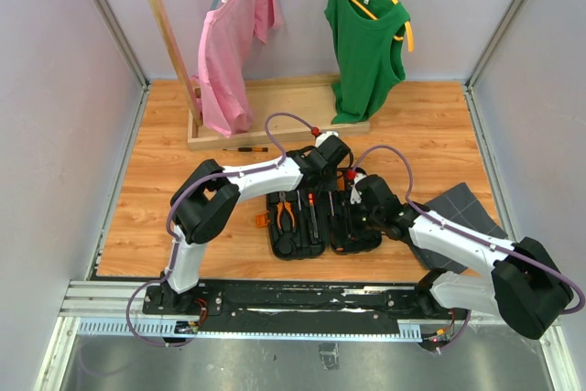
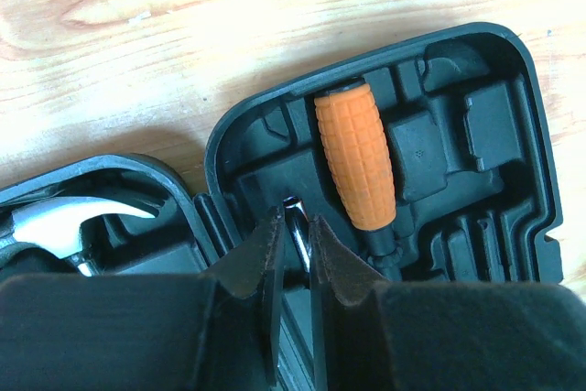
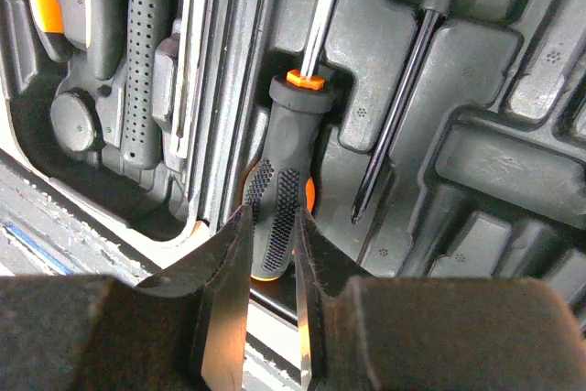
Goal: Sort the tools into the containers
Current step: Place the screwdriver in the storage box.
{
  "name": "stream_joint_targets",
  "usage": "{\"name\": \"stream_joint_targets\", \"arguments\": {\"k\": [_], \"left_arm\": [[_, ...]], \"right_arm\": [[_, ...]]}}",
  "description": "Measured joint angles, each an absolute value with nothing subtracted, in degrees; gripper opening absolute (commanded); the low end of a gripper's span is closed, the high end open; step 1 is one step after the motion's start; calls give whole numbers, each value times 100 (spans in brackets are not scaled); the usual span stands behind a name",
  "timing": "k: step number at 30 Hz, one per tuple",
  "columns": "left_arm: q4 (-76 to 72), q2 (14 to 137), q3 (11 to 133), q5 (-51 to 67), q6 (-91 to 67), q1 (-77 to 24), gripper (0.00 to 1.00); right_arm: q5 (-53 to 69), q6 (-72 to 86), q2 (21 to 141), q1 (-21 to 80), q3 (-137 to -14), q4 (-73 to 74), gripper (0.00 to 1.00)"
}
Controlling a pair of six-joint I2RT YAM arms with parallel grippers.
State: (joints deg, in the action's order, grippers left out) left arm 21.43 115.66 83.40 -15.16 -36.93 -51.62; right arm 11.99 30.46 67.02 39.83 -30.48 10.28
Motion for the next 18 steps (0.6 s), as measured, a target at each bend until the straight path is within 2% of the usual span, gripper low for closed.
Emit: {"name": "stream_joint_targets", "arguments": {"k": [18], "left_arm": [[2611, 11821, 8757, -1538, -3715, -5162, 6]], "right_arm": [[1142, 3046, 6700, 3983, -3059, 1052, 22]]}}
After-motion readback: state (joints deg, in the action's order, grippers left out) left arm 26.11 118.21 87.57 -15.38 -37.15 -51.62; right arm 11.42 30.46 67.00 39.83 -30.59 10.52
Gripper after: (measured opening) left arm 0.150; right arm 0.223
